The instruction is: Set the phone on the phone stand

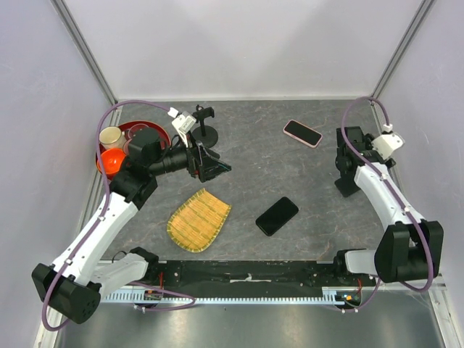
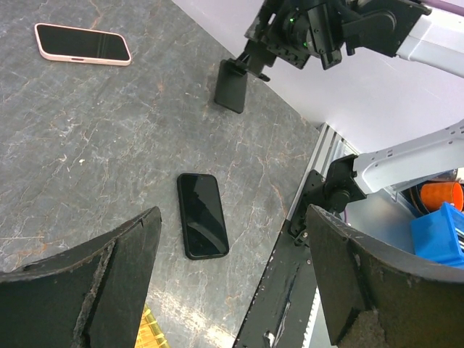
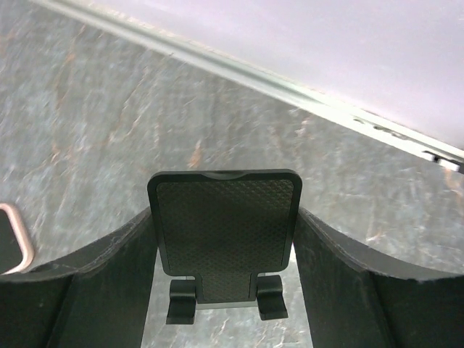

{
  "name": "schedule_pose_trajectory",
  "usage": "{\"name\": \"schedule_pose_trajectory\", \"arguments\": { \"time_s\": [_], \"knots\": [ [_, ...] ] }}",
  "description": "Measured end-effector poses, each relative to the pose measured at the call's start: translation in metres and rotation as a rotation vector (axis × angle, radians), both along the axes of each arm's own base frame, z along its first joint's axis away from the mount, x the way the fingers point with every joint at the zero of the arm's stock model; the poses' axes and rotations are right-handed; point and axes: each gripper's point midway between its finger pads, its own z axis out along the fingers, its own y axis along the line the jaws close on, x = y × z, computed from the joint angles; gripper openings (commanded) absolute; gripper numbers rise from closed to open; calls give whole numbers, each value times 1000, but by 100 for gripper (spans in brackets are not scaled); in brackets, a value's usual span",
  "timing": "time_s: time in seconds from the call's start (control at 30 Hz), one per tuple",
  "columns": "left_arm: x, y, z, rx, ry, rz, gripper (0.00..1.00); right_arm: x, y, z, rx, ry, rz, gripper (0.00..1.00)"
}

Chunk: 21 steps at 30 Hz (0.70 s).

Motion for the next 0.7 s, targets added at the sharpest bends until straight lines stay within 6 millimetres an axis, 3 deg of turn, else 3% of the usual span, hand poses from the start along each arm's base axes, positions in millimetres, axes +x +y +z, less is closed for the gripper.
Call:
{"name": "schedule_pose_trajectory", "arguments": {
  "time_s": [0.4, 0.7],
  "knots": [
    [0, -5, -5, -16, 31, -26, 86, -87, -70, 4, -1, -36, -334, 0],
    [-1, -8, -10, -26, 58, -42, 85, -122, -83, -21, 60, -34, -501, 0]
  ]
}}
